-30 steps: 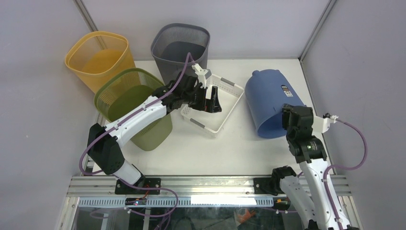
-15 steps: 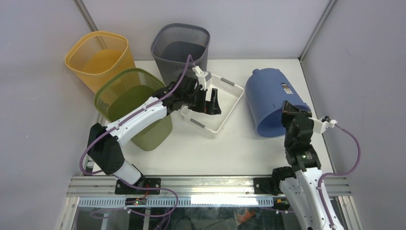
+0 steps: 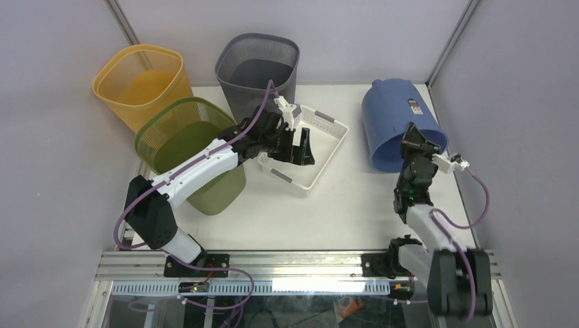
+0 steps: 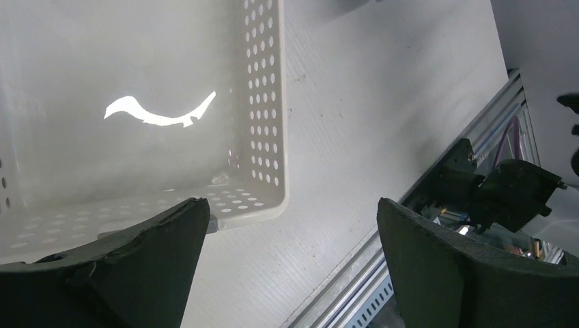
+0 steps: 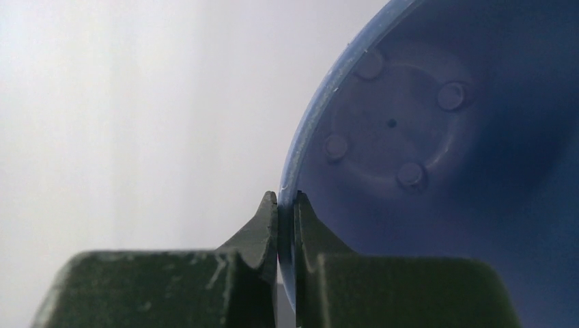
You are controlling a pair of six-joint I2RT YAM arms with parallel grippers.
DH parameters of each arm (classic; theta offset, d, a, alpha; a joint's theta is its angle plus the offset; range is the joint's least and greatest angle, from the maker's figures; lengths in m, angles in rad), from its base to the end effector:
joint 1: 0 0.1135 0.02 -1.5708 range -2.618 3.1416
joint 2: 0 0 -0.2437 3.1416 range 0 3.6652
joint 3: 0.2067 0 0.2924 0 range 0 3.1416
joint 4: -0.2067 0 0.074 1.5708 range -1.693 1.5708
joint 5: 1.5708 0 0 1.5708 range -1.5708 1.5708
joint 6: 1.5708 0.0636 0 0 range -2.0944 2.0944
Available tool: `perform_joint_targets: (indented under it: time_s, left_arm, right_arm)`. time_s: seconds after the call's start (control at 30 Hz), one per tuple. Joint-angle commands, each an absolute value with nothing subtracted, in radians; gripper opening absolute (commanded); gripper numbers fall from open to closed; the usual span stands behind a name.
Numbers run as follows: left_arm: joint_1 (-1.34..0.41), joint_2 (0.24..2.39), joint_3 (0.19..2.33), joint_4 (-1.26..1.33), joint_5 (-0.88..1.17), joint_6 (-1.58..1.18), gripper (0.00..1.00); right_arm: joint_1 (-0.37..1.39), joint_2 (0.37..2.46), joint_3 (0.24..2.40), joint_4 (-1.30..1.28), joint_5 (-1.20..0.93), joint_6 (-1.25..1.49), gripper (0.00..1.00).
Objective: Turn the large container upside down
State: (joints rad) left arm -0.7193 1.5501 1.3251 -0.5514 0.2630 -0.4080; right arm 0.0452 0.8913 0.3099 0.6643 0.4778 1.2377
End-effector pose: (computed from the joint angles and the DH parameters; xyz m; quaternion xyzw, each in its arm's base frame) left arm 0.2930 -0.2786 0.2569 0.1918 0.8953 -0.3071 0.2596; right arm 0.2700 -0.0171 0.2069 0.5136 0.4467 0.2994 0.6687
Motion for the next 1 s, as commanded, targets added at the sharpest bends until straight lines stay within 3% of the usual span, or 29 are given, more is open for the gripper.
perform_joint_targets:
  time_s: [0.0,0.07,0.17,0.7,0.97]
  left_arm:
    - [-0.721,1.513,1.318,-0.515,0.286,-0.427,0.99]
    - [-0.721,1.512,1.313,-0.515,0.286,-0.429,0.99]
    - [-0.721,1.507,1.304,-0.515,0.282,-0.431,0.99]
    - [-0.722,1.543,1.339,-0.515,0.292,-0.429,0.99]
    - [-0.719,1.593,1.531,-0.555,0.305,-0.404,0.99]
  right_arm:
    - [-0.049,1.215,0.341,1.330,0.328,1.383,0.00]
    - [-0.084,1.419,0.391,1.613,0.250,1.440,0.00]
    - [-0.116,1.544,0.483,1.641,0.125,1.513,0.00]
    - [-0.174,1.423,0.328,1.642,-0.069,1.476,0.00]
    - [-0.252,1.360,0.275,1.641,-0.152,1.508,0.00]
